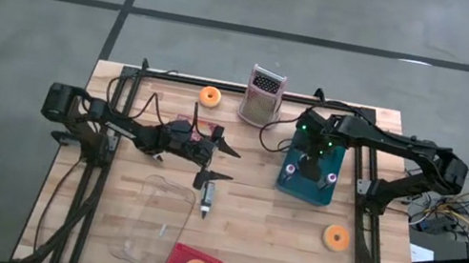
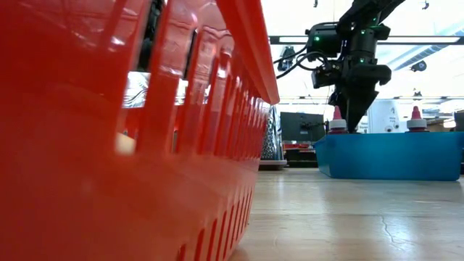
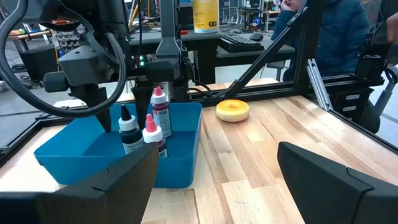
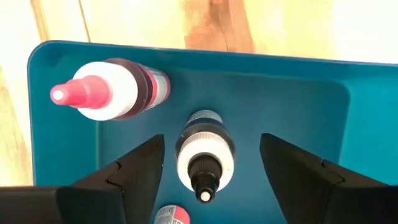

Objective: Pick & Place Food Item
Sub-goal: Put the bottom orange donut into the red bin

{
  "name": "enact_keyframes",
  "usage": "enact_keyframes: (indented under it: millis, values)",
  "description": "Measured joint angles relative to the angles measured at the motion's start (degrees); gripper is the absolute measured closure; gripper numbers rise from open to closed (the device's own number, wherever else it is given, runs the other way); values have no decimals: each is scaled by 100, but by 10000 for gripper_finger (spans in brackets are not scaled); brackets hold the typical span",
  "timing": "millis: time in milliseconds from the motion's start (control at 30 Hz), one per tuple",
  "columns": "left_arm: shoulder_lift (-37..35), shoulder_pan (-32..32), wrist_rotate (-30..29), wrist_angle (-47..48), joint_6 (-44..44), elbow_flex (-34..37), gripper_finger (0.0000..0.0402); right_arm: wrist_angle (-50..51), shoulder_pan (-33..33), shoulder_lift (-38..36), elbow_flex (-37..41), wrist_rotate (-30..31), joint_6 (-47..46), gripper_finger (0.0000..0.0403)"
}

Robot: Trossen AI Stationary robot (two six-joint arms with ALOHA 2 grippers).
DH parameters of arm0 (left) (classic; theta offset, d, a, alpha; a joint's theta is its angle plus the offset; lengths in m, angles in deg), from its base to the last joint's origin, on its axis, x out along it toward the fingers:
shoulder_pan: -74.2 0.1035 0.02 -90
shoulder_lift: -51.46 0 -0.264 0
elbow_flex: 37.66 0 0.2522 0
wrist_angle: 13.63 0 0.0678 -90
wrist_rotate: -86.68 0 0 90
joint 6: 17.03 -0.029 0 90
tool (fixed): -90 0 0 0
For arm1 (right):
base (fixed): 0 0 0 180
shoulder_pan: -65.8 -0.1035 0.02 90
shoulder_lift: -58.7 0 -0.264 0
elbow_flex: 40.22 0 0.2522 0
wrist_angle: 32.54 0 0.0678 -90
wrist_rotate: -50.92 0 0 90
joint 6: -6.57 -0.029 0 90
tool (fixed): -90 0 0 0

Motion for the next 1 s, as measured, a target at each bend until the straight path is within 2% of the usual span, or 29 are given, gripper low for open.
enact_keyframes:
  millis: [300,667,833,1000]
  values:
    - [0,-2,2,1,0,0,69,67,0,-67,-303,176,-24,147]
    - [0,-2,35,6,-17,33,69,469,-39,-80,-917,758,-128,155]
    - [0,-2,148,31,-19,68,69,470,-340,-84,-1262,758,-206,162]
    - [0,-2,186,62,-20,72,69,451,-963,-84,-1487,867,-403,168]
